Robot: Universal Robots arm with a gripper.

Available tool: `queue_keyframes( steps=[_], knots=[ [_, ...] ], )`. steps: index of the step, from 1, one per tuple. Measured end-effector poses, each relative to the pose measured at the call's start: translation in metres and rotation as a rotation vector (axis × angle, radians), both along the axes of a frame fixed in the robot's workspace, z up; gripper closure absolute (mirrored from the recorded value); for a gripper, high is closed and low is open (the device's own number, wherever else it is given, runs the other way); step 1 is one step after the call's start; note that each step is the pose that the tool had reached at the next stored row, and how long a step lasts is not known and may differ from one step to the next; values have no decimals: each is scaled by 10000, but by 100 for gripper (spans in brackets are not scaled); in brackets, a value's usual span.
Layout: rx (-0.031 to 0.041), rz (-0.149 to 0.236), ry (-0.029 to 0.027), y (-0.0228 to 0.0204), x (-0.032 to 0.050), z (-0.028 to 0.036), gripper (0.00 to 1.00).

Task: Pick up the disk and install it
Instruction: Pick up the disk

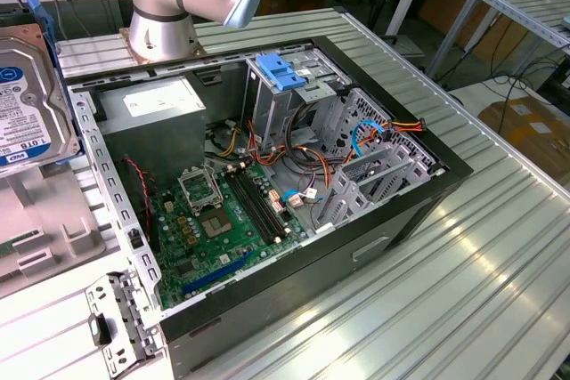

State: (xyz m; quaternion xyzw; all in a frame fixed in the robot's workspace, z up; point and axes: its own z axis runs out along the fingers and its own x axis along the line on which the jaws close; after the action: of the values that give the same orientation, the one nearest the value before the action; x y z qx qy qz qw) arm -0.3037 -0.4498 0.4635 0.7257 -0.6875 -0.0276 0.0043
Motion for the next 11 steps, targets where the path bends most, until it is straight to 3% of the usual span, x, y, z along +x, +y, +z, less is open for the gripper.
queue_keyframes(
  steps=[11],
  knots=[
    [0, 0, -1, -5, 106, -2, 63]
  ],
)
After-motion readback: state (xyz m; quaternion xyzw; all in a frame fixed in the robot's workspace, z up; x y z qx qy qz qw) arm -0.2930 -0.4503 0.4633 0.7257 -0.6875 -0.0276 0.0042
